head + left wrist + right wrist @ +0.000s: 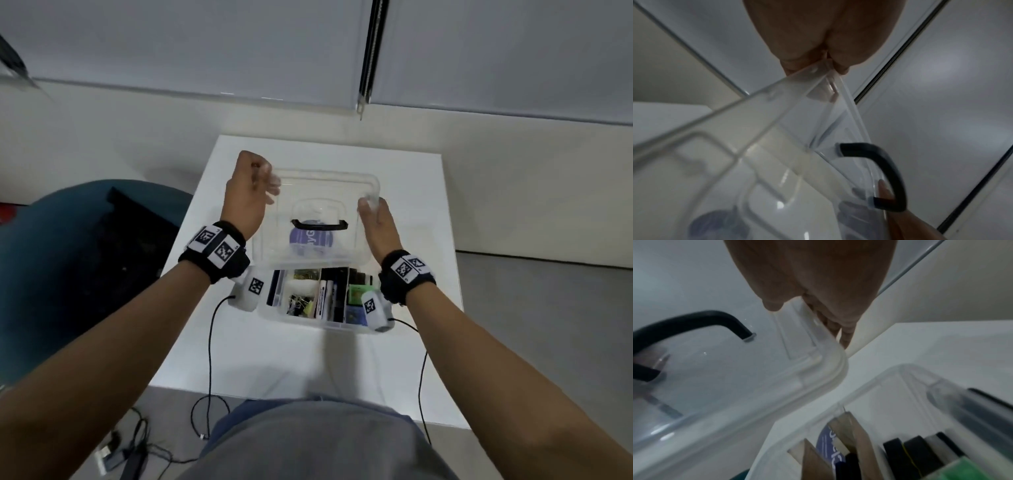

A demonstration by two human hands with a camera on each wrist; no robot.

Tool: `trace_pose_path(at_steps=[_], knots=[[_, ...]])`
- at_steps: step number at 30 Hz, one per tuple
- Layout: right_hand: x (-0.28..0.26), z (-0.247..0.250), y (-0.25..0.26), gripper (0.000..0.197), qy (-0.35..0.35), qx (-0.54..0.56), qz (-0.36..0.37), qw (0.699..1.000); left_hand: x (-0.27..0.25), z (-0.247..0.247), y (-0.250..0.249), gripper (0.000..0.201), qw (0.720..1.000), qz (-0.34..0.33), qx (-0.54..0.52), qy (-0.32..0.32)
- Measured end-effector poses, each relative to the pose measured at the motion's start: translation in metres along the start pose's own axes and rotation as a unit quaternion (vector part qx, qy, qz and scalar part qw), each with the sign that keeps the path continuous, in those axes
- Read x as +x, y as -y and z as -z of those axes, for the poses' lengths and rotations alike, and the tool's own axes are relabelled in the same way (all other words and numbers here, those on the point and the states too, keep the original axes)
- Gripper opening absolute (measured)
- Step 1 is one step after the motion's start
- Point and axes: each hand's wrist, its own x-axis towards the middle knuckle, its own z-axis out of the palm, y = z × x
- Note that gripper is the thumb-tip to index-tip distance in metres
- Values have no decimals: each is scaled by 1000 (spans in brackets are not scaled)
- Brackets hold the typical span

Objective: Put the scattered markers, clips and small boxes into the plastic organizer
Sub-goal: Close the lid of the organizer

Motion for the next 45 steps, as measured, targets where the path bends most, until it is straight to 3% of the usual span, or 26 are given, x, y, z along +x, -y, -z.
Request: trace_pose_path(at_steps=[4, 9, 15, 18, 21, 25, 27, 29, 34, 38, 45], knots=[[-26, 11, -5, 40, -44, 63, 2, 997, -14, -11, 20, 18, 997, 67, 21, 31], [-66, -1, -60, 28, -81, -50, -93, 991, -52, -28, 84, 37, 958, 90, 217, 164], [-64, -12, -71, 26, -156, -128, -89, 975, -66, -42, 108, 49, 932, 102, 293, 186], [-63, -10, -82, 30, -166, -269, -92, 944, -69, -44, 115, 58, 913, 174, 296, 219], [-69, -8, -98, 43, -125, -294, -123, 939, -78, -45, 125, 61, 902, 229, 294, 219], [-74, -10, -108, 61, -86, -163, -186, 965, -88, -48, 130, 67, 901, 265, 278, 201], [-75, -7, -105, 70, -74, -94, -231, 966, -87, -49, 131, 73, 899, 298, 266, 181], [-75, -2, -104, 74, -52, -98, -261, 959, -85, -49, 128, 78, 893, 325, 262, 169], [-70, 4, -96, 55, -86, -119, -218, 965, -82, -50, 121, 66, 905, 283, 284, 142], [-66, -8, -83, 49, -61, -162, -169, 970, -86, -60, 116, 67, 915, 305, 227, 132], [-69, -40, -81, 58, -77, -327, -157, 929, -91, -76, 100, 62, 899, 326, 277, 100]])
